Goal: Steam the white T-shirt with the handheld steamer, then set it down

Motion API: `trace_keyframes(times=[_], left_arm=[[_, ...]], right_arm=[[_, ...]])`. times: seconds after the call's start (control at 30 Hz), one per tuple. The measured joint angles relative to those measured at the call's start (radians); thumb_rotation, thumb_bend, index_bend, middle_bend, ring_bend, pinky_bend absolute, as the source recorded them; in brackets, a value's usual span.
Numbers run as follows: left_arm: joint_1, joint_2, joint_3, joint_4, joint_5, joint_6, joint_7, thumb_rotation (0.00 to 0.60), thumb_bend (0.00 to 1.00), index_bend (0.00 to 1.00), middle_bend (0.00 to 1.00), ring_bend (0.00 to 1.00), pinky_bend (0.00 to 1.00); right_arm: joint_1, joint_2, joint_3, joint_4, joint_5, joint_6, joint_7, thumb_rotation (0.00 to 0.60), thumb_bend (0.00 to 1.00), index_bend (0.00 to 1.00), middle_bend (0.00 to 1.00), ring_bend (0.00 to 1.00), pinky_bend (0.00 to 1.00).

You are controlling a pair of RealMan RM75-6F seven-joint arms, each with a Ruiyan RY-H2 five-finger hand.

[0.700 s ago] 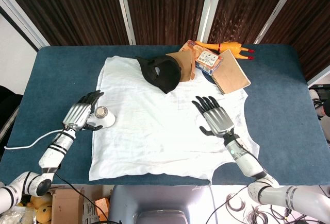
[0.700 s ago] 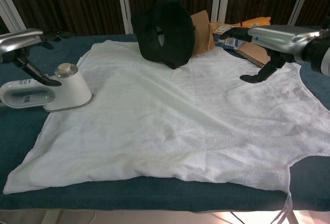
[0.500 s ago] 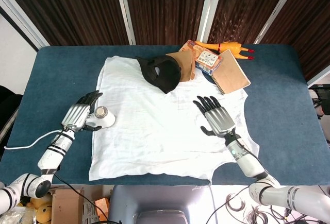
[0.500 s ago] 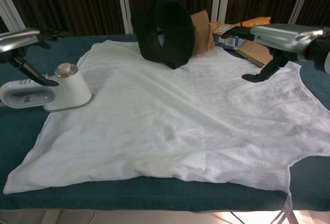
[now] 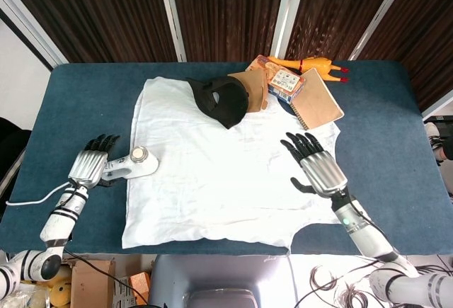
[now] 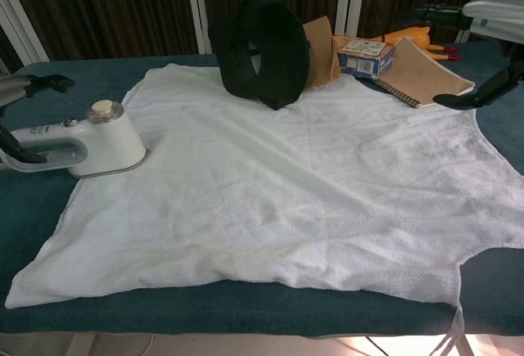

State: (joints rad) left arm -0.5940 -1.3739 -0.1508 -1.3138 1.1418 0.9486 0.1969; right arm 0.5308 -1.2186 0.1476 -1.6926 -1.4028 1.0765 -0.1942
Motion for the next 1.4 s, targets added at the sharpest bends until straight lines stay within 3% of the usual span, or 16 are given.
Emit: trace_keyframes(times=[0.13,0.27,0.4,0.73,1.03,1.4], left_arm=[[0.007,-0.03,0.01,0.027,-0.004,0.027,0.024,0.6,0.11,0.21,0.23,0.18,0.31],[0.004,-0.067,0.016,0.058,0.001,0.046,0.08,0.6,0.13,0.24,0.24,0.2,0.33],[-0.01,-0.104,0.01,0.083,-0.025,0.037,0.123,0.6,0.18,0.28,0.29,0.29,0.41],[-0.028,-0.155,-0.029,0.129,-0.011,0.048,0.047,0.6,0.22,0.45,0.44,0.43,0.57],[-0.046,-0.137,-0.046,0.075,-0.14,-0.035,0.119,0.6,0.21,0.5,0.46,0.51,0.74],[-0.055,-0.119,-0.056,0.024,-0.171,-0.066,0.087,0.6,0.21,0.68,0.65,0.76,1.0]], right_arm=[[-0.017,0.033,-0.017,-0.007,-0.012,0.01,0.027,0.6,0.27,0.0,0.0,0.0,0.0],[-0.02,0.045,-0.024,-0.001,-0.012,0.006,0.065,0.6,0.27,0.0,0.0,0.0,0.0],[-0.021,0.049,-0.037,0.027,-0.014,-0.011,0.082,0.6,0.27,0.0,0.0,0.0,0.0],[-0.023,0.055,-0.048,0.06,-0.013,-0.018,0.115,0.6,0.27,0.0,0.0,0.0,0.0],[-0.026,0.065,-0.052,0.083,-0.014,-0.021,0.151,0.6,0.27,0.0,0.0,0.0,0.0],[-0.032,0.074,-0.057,0.107,-0.014,-0.021,0.186,0.6,0.27,0.0,0.0,0.0,0.0]])
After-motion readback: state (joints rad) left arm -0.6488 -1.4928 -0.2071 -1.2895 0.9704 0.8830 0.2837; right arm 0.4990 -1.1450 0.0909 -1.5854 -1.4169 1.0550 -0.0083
